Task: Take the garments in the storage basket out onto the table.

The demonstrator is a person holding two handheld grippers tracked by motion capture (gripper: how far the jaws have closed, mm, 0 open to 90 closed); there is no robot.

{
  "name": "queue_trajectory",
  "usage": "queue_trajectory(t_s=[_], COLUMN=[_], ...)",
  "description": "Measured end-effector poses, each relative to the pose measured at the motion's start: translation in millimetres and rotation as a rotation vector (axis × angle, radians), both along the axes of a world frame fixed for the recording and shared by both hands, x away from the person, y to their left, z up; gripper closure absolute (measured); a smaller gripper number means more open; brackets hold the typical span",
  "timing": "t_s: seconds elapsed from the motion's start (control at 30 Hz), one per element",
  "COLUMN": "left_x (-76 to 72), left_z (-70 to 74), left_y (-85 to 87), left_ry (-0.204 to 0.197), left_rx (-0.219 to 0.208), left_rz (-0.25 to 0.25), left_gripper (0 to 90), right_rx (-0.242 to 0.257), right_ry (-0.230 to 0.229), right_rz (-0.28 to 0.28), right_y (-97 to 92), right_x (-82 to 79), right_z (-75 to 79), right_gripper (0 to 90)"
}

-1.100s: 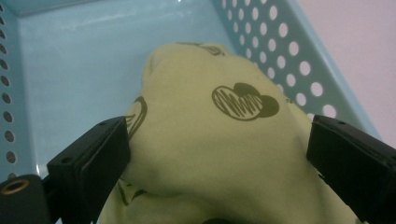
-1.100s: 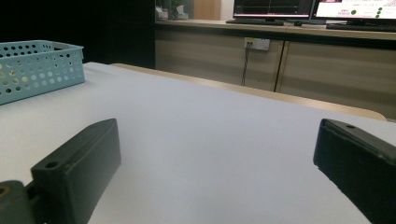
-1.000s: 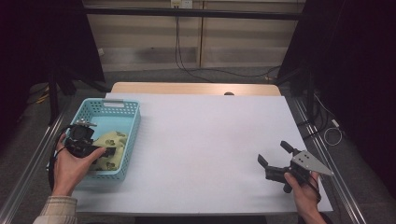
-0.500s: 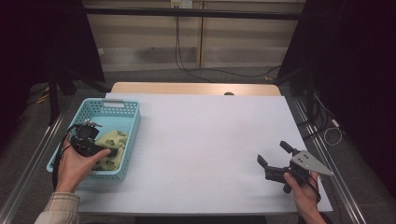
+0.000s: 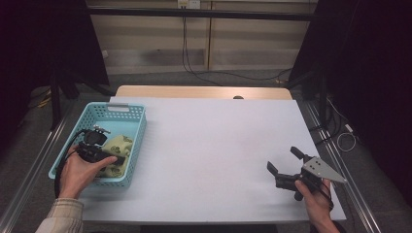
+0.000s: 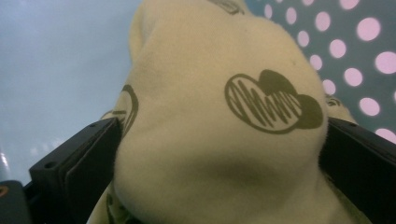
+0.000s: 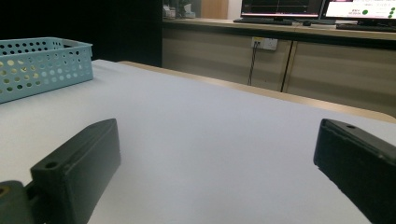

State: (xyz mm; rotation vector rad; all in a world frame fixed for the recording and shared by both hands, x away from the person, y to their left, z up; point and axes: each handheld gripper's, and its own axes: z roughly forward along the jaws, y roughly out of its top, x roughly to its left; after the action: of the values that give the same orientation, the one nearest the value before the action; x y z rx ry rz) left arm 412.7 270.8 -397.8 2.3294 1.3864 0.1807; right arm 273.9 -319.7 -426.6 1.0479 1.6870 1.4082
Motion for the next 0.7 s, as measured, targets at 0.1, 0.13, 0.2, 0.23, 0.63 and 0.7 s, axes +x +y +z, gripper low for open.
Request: queue_trajectory(t_s=[0.1, 0.13, 0.2, 0.23, 0.63, 0.7], left_x=[4.6, 6.9, 9.4, 9.6, 17.0, 14.1], left_z=[-1.3, -1.4, -1.0, -0.8, 0.5, -2.2], left_y=[1.6, 0.8, 1.2, 1.1, -4.9, -8.4], left_ry=[0.042, 0.051, 0.063, 0.067, 0.073, 0.1], left_rx=[0.0, 0.003, 0.001, 0.001, 0.057, 0.02], left_rz=[-0.007, -0.007, -0.017, -0.016, -0.113, -0.057], left_gripper=[0.0, 0.0, 0.0, 0.0, 2.8, 4.1], right_rx=[0.0, 0.0, -0.007, -0.008, -0.01, -0.006], right_ry=[0.001, 0.0, 0.002, 0.002, 0.001, -0.004], right_rz=[0.007, 0.007, 0.004, 0.006, 0.008, 0.012], right_y=[0.5, 0.5, 0.1, 0.1, 0.8, 0.9], right_x=[0.2, 0.2, 0.4, 0.6, 1.1, 1.0], right_z=[-0.2, -0.2, -0.2, -0.3, -0.3, -0.4], right_gripper=[0.2, 0.2, 0.1, 0.2, 0.2, 0.1])
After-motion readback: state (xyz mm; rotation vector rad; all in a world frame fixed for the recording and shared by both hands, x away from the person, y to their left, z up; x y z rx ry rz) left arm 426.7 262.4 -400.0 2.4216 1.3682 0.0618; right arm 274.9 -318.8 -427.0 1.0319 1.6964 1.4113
